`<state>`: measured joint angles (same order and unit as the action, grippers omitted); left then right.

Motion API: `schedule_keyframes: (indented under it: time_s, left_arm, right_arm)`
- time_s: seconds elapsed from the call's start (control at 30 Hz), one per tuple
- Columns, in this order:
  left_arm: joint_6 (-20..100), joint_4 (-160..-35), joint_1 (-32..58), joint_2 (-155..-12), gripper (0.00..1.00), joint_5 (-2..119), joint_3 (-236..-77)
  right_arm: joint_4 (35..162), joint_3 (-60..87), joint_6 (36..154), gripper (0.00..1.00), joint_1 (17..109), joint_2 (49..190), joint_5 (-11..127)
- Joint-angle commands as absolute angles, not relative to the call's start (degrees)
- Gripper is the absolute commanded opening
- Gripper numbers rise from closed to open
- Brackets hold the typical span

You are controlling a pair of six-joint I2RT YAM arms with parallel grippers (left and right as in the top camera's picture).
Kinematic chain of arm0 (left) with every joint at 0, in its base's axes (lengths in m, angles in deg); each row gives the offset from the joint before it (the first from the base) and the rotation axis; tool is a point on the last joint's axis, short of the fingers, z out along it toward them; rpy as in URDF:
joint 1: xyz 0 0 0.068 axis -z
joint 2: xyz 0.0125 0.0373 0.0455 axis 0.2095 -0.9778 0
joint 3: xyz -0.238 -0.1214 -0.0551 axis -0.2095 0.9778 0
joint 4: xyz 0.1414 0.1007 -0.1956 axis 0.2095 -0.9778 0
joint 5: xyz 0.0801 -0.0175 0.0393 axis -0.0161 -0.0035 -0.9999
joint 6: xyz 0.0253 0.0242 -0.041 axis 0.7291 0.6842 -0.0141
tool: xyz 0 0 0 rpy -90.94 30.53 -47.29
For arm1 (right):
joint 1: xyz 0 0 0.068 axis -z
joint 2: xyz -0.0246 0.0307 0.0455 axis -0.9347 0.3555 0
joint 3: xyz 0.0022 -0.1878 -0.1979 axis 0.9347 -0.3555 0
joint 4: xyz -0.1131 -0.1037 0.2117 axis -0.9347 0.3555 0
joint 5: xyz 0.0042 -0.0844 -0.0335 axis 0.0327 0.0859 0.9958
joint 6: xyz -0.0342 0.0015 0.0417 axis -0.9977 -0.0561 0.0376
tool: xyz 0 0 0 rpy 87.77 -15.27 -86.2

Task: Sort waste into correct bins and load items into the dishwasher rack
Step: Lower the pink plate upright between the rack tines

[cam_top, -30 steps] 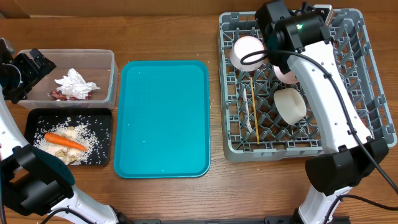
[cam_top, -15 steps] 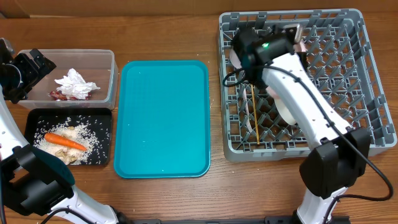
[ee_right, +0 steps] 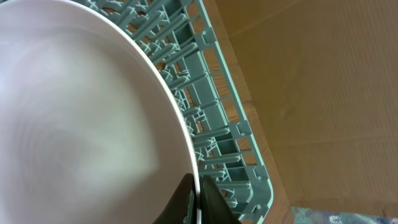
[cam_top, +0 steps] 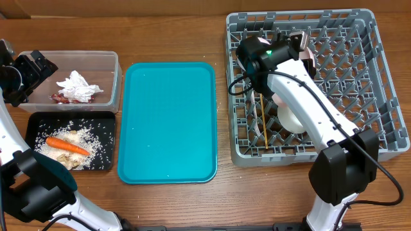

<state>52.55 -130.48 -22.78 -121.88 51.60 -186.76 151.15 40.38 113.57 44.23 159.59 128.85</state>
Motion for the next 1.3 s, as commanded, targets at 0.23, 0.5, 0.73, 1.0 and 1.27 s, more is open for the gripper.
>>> schedule_keyframes:
  time_s: [0.23,0.5,0.73,1.0,1.27]
  left_arm:
    - [52.05,-130.48,-22.39,-122.3,1.0,51.4,-186.62]
    - [52.05,-130.48,-22.39,-122.3,1.0,51.4,-186.62]
    - [52.05,-130.48,-22.39,-122.3,1.0,51.4,-186.62]
    - [52.05,-130.48,-22.39,-122.3,1.0,51.4,-186.62]
    - [52.05,-130.48,-22.39,-122.3,1.0,51.4,-186.62]
  right_arm:
    - [151.52,40.12,113.64,0.05,38.65,157.96,128.76]
    - [153.01,40.14,113.66,0.26,38.5,157.96,128.7]
    - [152.16,40.27,113.66,0.49,38.5,157.93,126.18]
    - [151.02,44.01,110.01,0.68,39.02,157.63,120.92]
    - [148.48,52.4,104.3,0.7,41.93,155.31,107.12]
